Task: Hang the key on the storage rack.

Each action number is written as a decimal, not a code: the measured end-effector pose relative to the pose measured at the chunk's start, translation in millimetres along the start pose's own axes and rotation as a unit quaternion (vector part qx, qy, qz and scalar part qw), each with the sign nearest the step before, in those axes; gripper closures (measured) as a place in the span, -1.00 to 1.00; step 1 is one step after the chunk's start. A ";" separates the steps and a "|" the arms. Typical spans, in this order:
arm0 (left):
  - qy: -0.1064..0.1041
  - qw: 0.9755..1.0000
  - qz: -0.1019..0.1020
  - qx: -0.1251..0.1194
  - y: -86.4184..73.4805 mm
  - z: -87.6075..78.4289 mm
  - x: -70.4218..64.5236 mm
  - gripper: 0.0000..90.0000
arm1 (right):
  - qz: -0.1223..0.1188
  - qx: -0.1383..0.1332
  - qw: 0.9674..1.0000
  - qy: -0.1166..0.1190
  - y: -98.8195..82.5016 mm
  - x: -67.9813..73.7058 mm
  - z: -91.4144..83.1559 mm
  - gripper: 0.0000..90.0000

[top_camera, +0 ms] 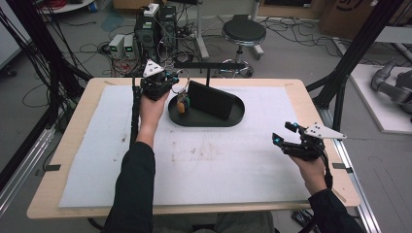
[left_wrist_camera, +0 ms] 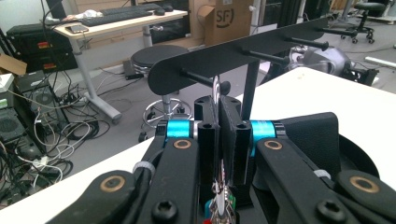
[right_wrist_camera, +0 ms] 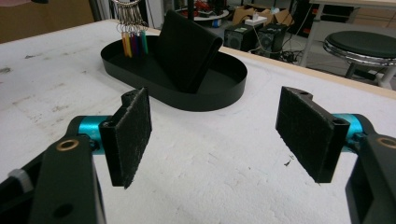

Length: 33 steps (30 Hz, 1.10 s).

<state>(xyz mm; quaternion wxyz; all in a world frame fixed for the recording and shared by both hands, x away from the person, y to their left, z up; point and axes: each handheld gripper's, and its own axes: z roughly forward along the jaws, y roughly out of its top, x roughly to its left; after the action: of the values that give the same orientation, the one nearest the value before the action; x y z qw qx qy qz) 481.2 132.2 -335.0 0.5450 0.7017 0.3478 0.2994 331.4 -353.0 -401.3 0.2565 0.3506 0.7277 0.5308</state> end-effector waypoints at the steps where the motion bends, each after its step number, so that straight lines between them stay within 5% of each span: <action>1: 0.002 1.000 0.001 0.001 -0.1 -0.1 0.1 0.88 | 0.000 0.001 1.000 0.000 -0.1 -0.1 0.1 -0.40; 15: 0.051 0.999 0.000 0.007 -4.0 -4.1 3.0 0.65 | -0.002 0.003 1.000 0.000 -0.2 0.1 1.3 -0.40; 26: 0.063 0.998 -0.012 0.005 -3.9 -10.4 5.0 0.47 | -0.002 0.004 1.000 0.000 0.3 2.4 1.9 -0.40; 33: 0.072 0.997 0.009 0.006 1.6 -18.2 -1.7 0.17 | -0.005 0.003 1.000 0.000 0.7 3.0 2.4 -0.40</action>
<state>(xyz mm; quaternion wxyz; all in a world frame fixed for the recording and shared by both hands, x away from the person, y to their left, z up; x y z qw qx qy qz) 465.9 140.7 -329.4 0.5118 0.6846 0.3815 0.3520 331.4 -349.2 -401.4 0.2581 0.3477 0.7309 0.5275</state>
